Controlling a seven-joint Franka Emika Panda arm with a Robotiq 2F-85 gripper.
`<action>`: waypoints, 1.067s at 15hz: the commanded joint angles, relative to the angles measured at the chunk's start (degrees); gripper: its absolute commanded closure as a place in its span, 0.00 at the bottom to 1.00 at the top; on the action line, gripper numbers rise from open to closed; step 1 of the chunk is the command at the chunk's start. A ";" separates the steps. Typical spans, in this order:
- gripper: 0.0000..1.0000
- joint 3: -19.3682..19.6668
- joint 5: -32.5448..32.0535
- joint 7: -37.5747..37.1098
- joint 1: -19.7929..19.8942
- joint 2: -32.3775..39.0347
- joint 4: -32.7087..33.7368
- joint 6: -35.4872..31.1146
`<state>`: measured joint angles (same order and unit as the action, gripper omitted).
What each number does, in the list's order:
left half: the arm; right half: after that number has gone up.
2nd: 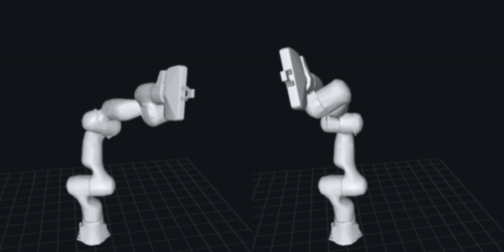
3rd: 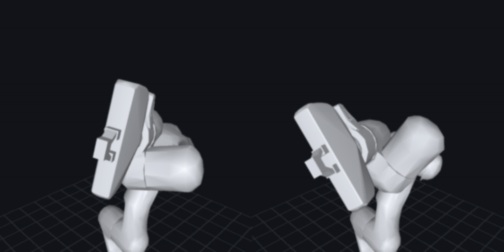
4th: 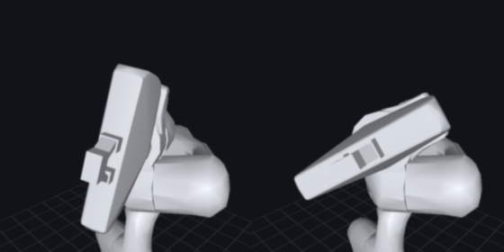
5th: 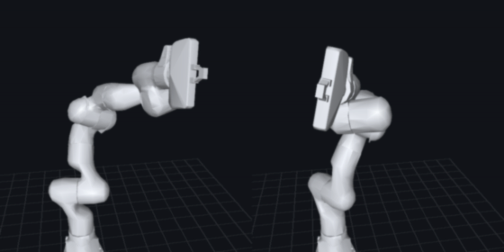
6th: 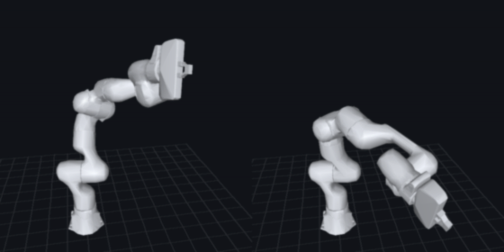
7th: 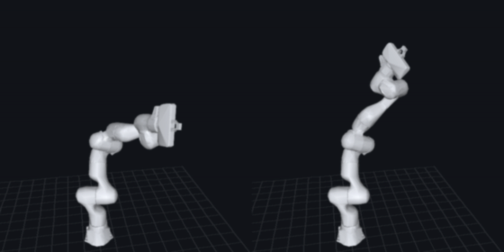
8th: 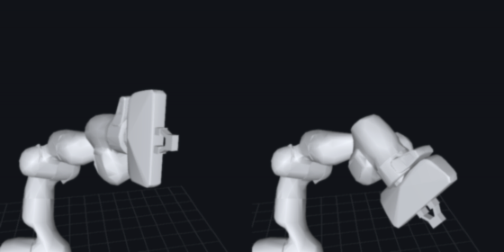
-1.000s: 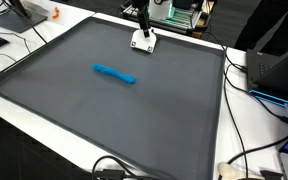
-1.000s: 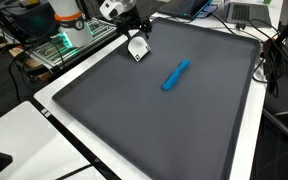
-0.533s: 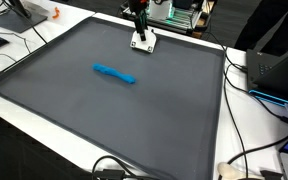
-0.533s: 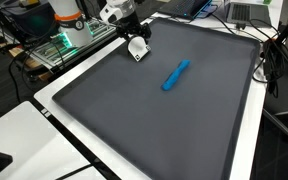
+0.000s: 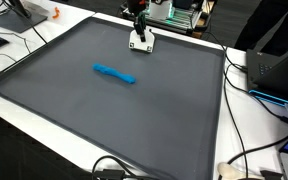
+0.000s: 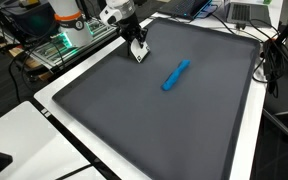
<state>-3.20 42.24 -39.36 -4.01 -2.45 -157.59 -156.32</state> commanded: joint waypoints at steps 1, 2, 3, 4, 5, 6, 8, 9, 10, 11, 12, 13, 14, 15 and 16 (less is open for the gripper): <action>0.98 -0.34 1.33 0.50 0.02 0.84 0.09 -1.84; 1.00 -0.35 1.15 0.33 0.03 0.84 0.28 -2.11; 1.00 -0.39 0.96 0.18 0.02 0.78 0.48 -2.38; 0.99 -0.71 1.37 0.08 -0.26 -2.78 -2.98 -2.94; 0.98 -0.73 1.42 0.31 -0.28 -2.69 -2.54 -2.83; 0.98 -0.63 0.74 0.05 -0.08 -0.12 0.30 -2.98; 0.98 -0.71 0.90 0.02 -0.14 -0.93 0.41 -3.10; 0.98 -0.86 1.70 -0.01 -0.34 -3.94 -1.88 -2.97; 0.98 -0.85 1.65 0.10 -0.34 -3.88 -1.50 -2.79; 0.98 -0.79 0.89 -0.42 -0.15 -2.68 0.44 -2.67; 0.98 -0.85 0.29 -0.71 -0.07 -3.34 0.47 -2.54; 0.98 -1.12 -0.45 -0.88 -0.12 -7.15 -2.64 -2.52; 0.98 -1.26 -1.47 -1.20 0.04 -7.86 -2.70 -2.61; 0.98 -1.17 -3.58 -1.29 0.55 -5.67 0.63 -1.68; 0.98 -1.52 -5.66 -1.97 0.81 -6.66 0.34 -1.79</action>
<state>-3.91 41.07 -39.41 -4.05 -6.74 -157.26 -158.39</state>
